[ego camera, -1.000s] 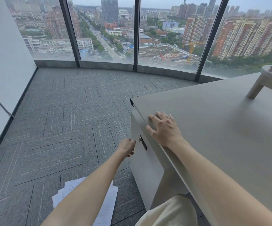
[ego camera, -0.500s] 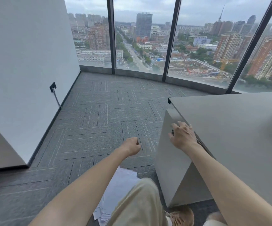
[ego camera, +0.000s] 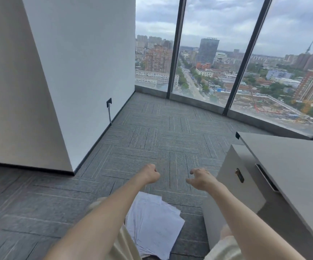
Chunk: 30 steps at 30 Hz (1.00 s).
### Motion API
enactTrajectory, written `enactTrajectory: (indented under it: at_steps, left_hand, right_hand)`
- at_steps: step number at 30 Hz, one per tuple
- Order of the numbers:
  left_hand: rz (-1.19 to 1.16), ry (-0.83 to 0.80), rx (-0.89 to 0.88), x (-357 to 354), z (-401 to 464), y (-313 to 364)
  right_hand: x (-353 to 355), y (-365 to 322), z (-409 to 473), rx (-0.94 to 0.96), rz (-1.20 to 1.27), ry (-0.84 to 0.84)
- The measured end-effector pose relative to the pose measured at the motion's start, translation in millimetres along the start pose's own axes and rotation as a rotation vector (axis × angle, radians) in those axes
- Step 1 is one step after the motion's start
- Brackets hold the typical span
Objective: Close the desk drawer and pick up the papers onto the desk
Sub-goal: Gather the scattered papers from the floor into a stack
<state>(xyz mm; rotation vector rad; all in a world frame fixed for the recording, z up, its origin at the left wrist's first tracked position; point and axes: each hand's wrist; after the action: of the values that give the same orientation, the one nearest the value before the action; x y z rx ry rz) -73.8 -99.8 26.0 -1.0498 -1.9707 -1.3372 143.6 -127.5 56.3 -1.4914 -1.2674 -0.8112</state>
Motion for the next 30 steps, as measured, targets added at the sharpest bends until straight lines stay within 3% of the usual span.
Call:
enactTrajectory:
  at_steps: [5,13,22,30]
  left_hand:
    - [-0.04,-0.012,0.143,-12.7,25.9,-40.4]
    - [-0.144,-0.12,0.315,-65.1,122.0,-101.1]
    - [-0.154,-0.203,0.535,-157.5,252.0,-175.4]
    - [-0.168,-0.267,0.736,-254.9,317.7,-244.8]
  right_hand:
    - [-33.1,-16.1,49.5,0.055,0.053,-0.072]
    - [-119.5,-6.4,153.0,-0.024,0.177,-0.162]
    - [-249.0,33.5,267.6,-0.098,0.254,-0.313]
    - [-386.3,74.6,315.9,-0.267,0.362,-0.478]
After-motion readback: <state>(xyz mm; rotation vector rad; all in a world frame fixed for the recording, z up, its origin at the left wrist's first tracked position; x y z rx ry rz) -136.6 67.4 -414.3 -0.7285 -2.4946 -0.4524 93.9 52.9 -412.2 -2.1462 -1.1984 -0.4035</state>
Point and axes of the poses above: each hand's wrist, its own z-axis towards the middle knuckle, its own x-axis out of the back of the hand, y = z × x, and after that the axes turned 8 degrees about x, right-handed
